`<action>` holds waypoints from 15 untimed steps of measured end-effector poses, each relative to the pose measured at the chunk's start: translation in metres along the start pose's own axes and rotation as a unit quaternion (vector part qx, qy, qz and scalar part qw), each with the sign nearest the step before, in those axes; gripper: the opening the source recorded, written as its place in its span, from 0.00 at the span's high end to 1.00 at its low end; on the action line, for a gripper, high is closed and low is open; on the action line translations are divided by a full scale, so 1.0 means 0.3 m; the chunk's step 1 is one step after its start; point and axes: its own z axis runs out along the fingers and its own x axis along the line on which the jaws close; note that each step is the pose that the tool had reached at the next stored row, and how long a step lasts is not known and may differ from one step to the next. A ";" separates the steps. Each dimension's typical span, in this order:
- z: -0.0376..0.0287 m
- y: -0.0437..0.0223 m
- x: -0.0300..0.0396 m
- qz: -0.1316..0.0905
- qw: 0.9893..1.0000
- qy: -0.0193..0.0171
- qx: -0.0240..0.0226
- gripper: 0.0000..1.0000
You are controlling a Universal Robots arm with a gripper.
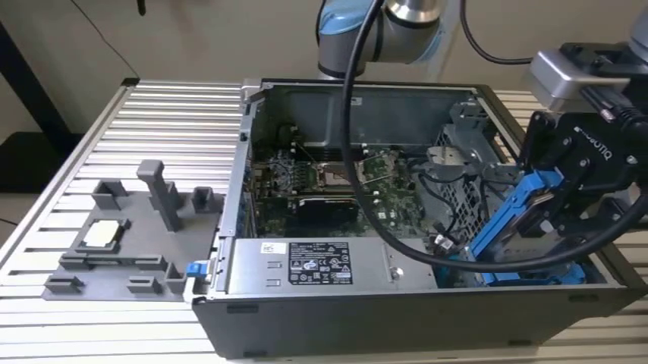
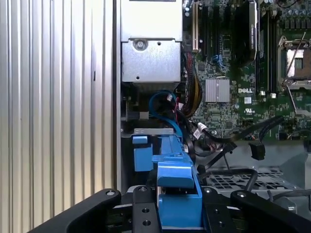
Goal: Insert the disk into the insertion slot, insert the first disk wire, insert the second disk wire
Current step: 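Insert the disk into the insertion slot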
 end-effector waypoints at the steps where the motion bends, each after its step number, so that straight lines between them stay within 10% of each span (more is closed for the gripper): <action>1: 0.006 0.000 0.000 0.000 1.000 0.000 0.000 0.67; 15: 0.069 -0.004 0.002 0.000 1.000 0.000 0.000 0.67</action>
